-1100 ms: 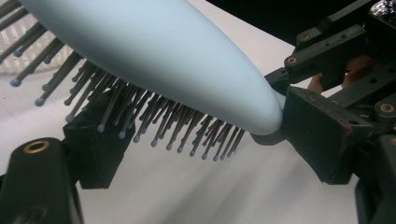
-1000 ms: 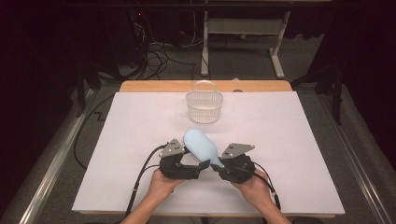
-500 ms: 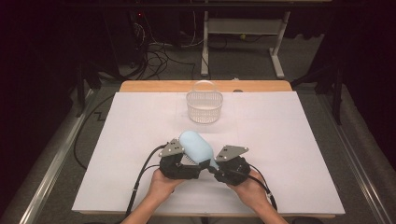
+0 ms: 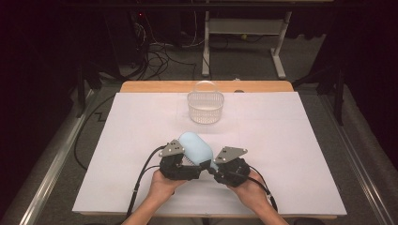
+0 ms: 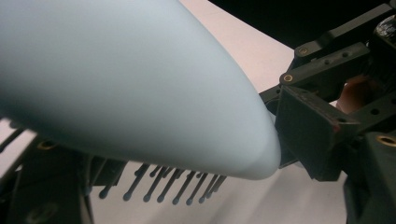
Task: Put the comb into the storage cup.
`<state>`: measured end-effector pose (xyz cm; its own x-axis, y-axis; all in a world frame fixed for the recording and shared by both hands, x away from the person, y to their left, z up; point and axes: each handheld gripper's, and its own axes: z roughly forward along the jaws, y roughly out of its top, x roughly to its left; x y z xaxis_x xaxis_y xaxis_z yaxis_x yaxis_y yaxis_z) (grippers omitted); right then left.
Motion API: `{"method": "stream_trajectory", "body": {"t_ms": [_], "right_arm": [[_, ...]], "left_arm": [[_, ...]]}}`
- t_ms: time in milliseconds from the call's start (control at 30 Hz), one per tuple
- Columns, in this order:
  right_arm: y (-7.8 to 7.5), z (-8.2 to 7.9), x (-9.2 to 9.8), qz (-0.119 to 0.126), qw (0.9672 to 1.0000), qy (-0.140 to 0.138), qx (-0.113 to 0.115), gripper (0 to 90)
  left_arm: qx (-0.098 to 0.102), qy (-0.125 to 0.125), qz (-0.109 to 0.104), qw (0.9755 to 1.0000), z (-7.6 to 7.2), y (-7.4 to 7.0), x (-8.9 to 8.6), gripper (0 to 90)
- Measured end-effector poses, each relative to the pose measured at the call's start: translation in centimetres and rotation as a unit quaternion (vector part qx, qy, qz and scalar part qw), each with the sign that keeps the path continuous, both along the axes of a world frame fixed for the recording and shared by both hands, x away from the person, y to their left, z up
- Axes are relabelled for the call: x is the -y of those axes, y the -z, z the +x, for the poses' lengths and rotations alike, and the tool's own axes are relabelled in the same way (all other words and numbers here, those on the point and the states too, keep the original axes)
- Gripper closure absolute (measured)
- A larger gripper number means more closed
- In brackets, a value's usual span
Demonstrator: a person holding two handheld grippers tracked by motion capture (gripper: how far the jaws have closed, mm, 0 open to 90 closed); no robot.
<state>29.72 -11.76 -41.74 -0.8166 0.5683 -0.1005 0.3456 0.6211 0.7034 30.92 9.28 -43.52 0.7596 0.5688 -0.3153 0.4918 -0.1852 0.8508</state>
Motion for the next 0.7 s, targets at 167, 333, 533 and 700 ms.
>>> {"method": "stream_trajectory", "body": {"t_ms": [167, 333, 533, 700], "right_arm": [[-0.08, -0.04, 0.04, -0.003, 1.0, 0.0, 0.003, 70.3], [-0.12, -0.05, 0.05, -0.007, 0.9999, -0.002, 0.007, 70.3], [-0.17, -0.05, 0.06, -0.008, 0.9999, -0.003, 0.01, 70.2], [-0.08, -0.04, -0.04, -0.011, 0.9999, -0.005, 0.012, 70.1]], "left_arm": [[-0.009, 0.004, -0.005, 0.9999, 0.0, -0.12, -0.1, 26.6], [-0.019, 0.009, -0.013, 0.9997, -0.01, -0.32, -0.33, 30.8], [-0.025, 0.013, -0.025, 0.9993, -0.04, -0.58, -0.59, 36.3], [-0.03, 0.02, -0.047, 0.9982, -0.01, -1.0, -0.99, 43.3]]}}
